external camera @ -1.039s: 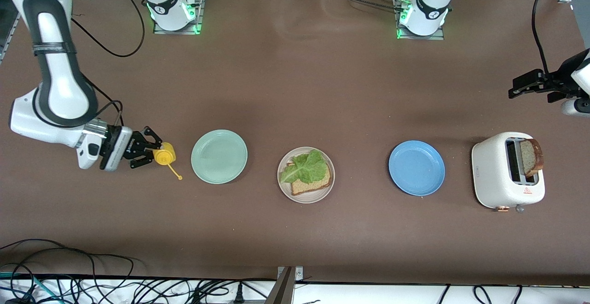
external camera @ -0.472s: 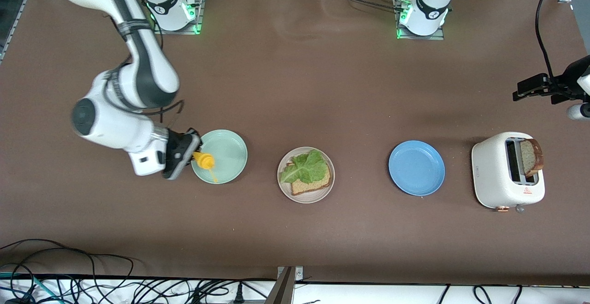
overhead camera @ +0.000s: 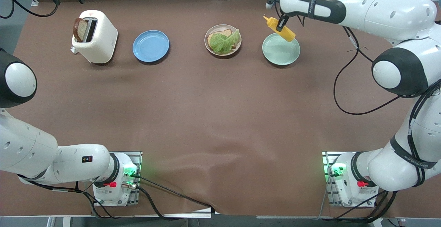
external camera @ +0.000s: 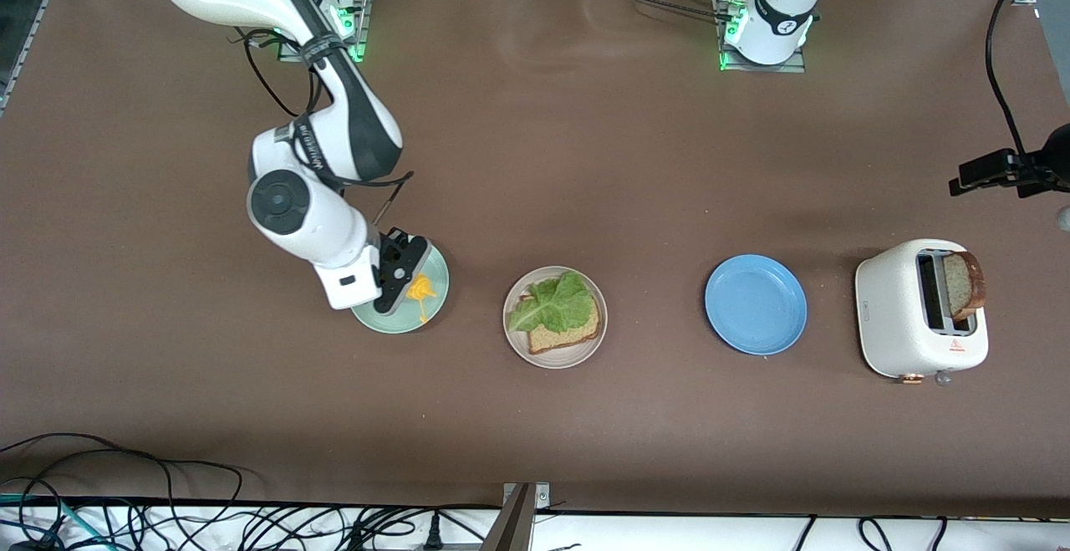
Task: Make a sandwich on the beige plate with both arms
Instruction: 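Carry the yellow bottle over the beige plate with the right gripper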
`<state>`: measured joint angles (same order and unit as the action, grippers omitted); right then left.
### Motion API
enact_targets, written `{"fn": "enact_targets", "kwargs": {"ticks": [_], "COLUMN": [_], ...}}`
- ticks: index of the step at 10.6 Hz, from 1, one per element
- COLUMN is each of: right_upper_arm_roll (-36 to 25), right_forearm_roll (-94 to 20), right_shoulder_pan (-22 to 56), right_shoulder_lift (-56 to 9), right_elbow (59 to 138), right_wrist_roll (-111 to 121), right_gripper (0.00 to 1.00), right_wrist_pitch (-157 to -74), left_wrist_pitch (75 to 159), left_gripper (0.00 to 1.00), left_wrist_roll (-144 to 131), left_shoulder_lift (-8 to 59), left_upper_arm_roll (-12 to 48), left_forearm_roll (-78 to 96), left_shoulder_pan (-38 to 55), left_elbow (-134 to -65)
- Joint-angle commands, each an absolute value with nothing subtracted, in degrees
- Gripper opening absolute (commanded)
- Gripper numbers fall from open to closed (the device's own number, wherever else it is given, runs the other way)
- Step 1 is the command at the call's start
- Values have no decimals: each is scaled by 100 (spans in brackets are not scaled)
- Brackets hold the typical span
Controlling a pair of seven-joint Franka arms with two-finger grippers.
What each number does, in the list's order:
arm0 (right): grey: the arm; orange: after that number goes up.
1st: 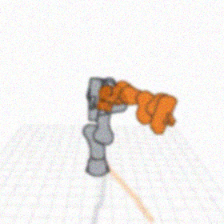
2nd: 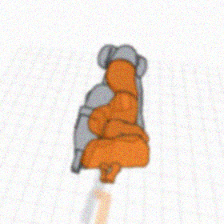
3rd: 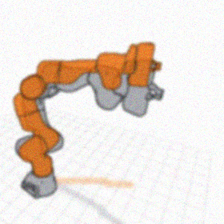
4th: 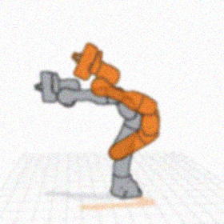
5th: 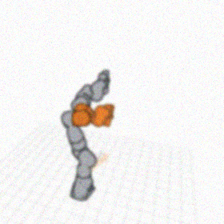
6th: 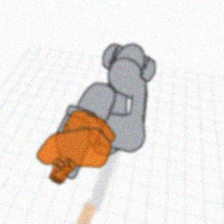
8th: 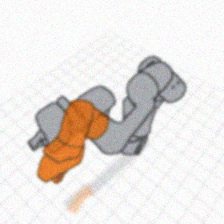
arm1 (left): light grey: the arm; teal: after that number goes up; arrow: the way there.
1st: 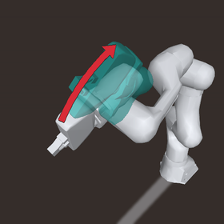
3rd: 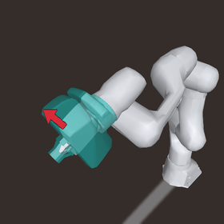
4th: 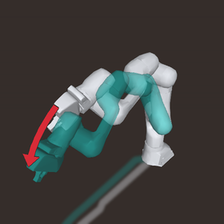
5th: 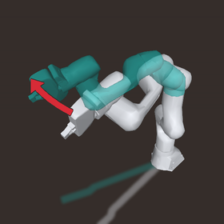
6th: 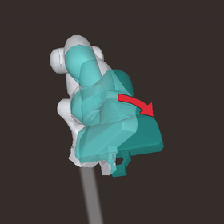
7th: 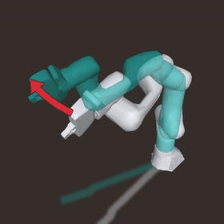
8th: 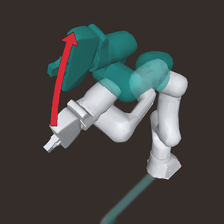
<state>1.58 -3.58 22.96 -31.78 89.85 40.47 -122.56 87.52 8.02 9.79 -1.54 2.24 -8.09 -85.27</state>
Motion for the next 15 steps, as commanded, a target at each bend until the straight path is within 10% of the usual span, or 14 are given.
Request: {"fn": "enact_targets", "kwargs": {"ticks": [1, 15], "right_upper_arm_roll": [167, -237], "right_forearm_roll": [95, 4939], "right_shoulder_pan": [2504, 4913], "right_shoulder_lift": [-3418, -4922], "right_elbow": [8589, 6311], "right_wrist_roll": [3894, 3674], "right_gripper": [0, 0], "right_wrist_pitch": [-12138, -9862], "left_wrist_pitch": [8893, 10608], "left_gripper": [100, 100], "left_wrist_roll": [923, 932], "left_shoulder_lift": [1247, 2750], "left_upper_arm_roll": [-123, -114], "left_forearm_roll": [149, -246], "left_shoulder_pan": [-1036, -1441], "left_elbow": [-8271, -8227]}}
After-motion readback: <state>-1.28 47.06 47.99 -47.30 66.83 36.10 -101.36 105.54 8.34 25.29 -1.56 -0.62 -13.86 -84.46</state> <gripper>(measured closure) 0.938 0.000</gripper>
